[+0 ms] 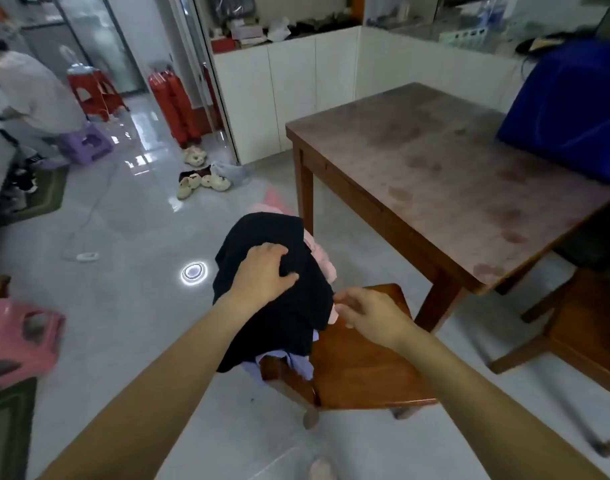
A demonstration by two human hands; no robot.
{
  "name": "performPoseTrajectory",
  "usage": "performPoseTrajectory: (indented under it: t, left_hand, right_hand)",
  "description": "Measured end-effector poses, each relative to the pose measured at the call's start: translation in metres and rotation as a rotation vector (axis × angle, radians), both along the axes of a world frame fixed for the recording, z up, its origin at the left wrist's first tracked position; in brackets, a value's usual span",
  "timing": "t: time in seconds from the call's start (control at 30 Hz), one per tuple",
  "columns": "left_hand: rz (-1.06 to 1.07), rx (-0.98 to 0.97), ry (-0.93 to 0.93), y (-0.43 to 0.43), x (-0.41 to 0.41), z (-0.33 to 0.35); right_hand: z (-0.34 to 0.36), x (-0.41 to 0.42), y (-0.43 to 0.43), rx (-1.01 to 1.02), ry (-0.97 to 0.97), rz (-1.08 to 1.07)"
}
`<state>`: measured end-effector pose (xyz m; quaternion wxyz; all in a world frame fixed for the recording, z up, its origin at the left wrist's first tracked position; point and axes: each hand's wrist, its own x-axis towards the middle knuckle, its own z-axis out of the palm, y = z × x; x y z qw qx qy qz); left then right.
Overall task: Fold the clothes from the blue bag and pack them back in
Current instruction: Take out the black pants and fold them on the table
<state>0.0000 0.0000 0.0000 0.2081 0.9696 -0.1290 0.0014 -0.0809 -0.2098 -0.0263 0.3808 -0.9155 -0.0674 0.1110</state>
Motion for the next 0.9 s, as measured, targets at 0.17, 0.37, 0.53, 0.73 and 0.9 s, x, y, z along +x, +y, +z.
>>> performPoseTrajectory:
  t: [0.17,0.37,0.53,0.73,0.9]
  left_hand:
    - [-0.076,0.693,0.043,-0.038,0.006,-0.031]
    - [-0.006,0.976,-0.018,-0.046,0.011,-0.046]
    - [0.005,0.362,-0.029,-0.04,0.037,-0.009]
    - [0.319,-0.504,0.075,-0.016,0.054,0.06]
    - [0.228,-0.728,0.161,-0.029,0.041,0.104]
  right_hand:
    - [-0.009,0.027,0.002,0.0,0.076,-0.026]
    - [-0.016,0.047,-0.009,-0.014,0.105,-0.001]
    - [-0.02,0.053,-0.028,-0.014,0.116,-0.004]
    - [-0.015,0.053,-0.031,0.094,0.153,-0.057]
    - [0.022,0.071,-0.024,0.325,0.015,-0.167]
